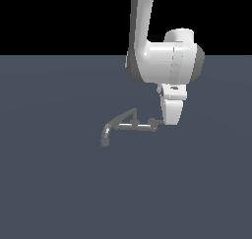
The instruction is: Turn on the faucet by rotating a designated handle.
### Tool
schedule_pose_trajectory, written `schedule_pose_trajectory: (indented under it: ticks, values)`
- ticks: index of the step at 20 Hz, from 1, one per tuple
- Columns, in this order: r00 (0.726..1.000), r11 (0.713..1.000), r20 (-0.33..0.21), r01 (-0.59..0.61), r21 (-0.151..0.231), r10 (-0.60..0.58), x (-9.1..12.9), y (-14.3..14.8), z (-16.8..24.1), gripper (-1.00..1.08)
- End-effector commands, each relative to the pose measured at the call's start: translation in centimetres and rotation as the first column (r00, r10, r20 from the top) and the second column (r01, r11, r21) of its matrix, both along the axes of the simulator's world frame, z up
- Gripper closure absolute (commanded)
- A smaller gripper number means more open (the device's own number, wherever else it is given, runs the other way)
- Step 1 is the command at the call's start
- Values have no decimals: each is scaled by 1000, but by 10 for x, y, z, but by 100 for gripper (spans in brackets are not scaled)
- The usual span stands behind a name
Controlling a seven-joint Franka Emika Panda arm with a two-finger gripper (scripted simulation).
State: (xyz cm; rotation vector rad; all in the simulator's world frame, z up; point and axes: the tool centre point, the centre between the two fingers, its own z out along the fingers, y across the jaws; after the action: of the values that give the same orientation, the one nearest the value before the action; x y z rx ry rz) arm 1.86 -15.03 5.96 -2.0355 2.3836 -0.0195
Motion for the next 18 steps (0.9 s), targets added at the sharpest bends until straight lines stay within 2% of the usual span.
schedule_pose_trajectory:
  ticks: [1, 6, 7, 8, 18]
  values:
    - [1000, 1000, -12, -4, 5, 4, -13, 6, 1, 108]
    - [1000, 1000, -13, -2, 5, 2, -29, 8, 1, 108]
    - [1000, 1000, -13, -2, 5, 2, -29, 8, 1, 108]
    - [1000, 1000, 3, -2, 1, 2, -18, 5, 0, 108]
    - [1000, 1000, -12, -2, 4, 2, -46, 36, 1, 108]
